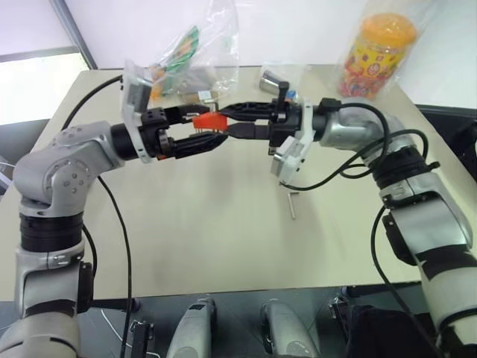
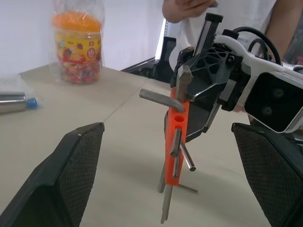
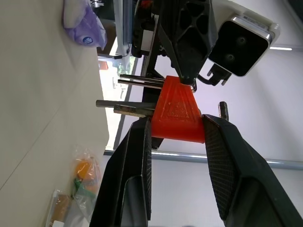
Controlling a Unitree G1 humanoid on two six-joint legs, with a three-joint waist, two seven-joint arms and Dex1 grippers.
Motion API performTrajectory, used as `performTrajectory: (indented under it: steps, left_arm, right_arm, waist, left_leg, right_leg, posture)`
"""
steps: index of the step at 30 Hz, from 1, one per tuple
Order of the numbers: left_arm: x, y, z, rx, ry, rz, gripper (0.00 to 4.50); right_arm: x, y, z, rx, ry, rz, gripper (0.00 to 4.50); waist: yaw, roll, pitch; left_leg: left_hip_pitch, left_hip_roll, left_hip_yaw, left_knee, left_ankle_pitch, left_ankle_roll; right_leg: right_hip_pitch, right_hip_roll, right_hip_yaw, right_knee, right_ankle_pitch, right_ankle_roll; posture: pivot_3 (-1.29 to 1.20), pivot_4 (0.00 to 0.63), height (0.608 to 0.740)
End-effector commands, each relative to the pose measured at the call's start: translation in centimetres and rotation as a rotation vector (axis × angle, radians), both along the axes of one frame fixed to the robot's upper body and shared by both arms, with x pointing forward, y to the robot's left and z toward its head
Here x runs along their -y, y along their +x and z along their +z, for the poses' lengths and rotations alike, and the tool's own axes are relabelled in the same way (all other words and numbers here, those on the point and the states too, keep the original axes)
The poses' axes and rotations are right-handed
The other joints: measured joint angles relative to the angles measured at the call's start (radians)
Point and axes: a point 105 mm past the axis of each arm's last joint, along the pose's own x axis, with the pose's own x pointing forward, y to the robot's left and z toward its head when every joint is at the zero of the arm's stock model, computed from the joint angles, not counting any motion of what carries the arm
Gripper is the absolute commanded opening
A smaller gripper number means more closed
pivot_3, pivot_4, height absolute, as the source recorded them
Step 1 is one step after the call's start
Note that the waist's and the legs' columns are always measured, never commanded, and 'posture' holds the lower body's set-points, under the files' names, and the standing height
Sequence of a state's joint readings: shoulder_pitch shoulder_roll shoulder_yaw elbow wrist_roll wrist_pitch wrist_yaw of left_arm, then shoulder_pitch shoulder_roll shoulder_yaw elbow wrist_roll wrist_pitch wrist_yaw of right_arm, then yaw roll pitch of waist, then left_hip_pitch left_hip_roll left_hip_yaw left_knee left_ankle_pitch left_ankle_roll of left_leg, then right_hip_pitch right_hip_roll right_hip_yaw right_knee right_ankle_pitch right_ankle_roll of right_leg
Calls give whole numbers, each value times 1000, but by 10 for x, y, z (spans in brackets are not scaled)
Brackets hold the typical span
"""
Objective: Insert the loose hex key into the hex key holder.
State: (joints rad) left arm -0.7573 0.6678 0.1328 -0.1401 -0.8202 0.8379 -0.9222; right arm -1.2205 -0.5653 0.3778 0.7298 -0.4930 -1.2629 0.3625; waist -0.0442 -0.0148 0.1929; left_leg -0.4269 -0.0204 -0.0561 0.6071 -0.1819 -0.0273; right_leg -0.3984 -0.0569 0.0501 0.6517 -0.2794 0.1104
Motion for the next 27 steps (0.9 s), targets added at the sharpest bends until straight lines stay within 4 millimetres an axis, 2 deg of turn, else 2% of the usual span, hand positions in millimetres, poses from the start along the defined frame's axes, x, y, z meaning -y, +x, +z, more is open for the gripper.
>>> performTrajectory:
  steps: [1, 2, 8, 9, 20, 21, 23, 26, 27]
  left_arm:
    - [-1, -7, 15, 62, -17, -11, 3961]
    - [-1, -7, 15, 61, -18, -12, 3682]
    - [2, -7, 17, 64, -35, -19, 418]
    - [3, -7, 18, 65, -38, -20, 11]
    - [7, -8, 14, 61, -35, -30, 11]
    - [7, -8, 14, 61, -35, -30, 0]
    - [8, -8, 14, 61, -34, -32, 0]
    - [9, -9, 13, 61, -31, -32, 0]
    - [9, -9, 12, 60, -30, -32, 0]
  right_arm:
    - [-2, -7, 20, 43, 49, 31, 1004]
    - [-3, -7, 20, 42, 49, 31, 1004]
    - [-4, -8, 17, 33, 45, 33, 1004]
    - [-4, -8, 16, 31, 43, 34, 1004]
    - [-5, -10, 8, -10, 22, 40, 1004]
    - [-5, -10, 8, -15, 21, 39, 2041]
    - [-5, -10, 7, -19, 16, 38, 2891]
    - [-5, -10, 6, -25, 8, 28, 4461]
    - [-4, -9, 5, -30, 2, 21, 4461]
  waist:
    - [0, 0, 0]
    - [0, 0, 0]
    - [1, 0, 0]
    - [0, 0, 0]
    - [0, 0, 0]
    - [0, 0, 0]
    - [0, 0, 0]
    - [0, 0, 0]
    - [0, 0, 0]
  left_leg:
    - [0, 0, 0, 0, 0, 0]
    - [0, 0, 0, 0, 0, 0]
    - [0, 0, 0, 0, 0, 0]
    - [0, 0, 0, 0, 0, 0]
    - [0, 0, 0, 0, 0, 0]
    - [0, 0, 0, 0, 0, 0]
    - [0, 0, 0, 0, 0, 0]
    - [0, 0, 0, 0, 0, 0]
    - [0, 0, 0, 0, 0, 0]
  right_leg:
    - [0, 0, 0, 0, 0, 0]
    - [0, 0, 0, 0, 0, 0]
    - [0, 0, 0, 0, 0, 0]
    - [0, 0, 0, 0, 0, 0]
    - [0, 0, 0, 0, 0, 0]
    - [0, 0, 0, 0, 0, 0]
    - [0, 0, 0, 0, 0, 0]
    - [0, 0, 0, 0, 0, 0]
    - [0, 0, 0, 0, 0, 0]
  posture:
    - [0, 150, 740]
    - [0, 150, 740]
    - [0, 150, 740]
    - [0, 150, 740]
    - [0, 150, 740]
    - [0, 150, 740]
    - [0, 150, 740]
    - [0, 150, 740]
    - [0, 150, 740]
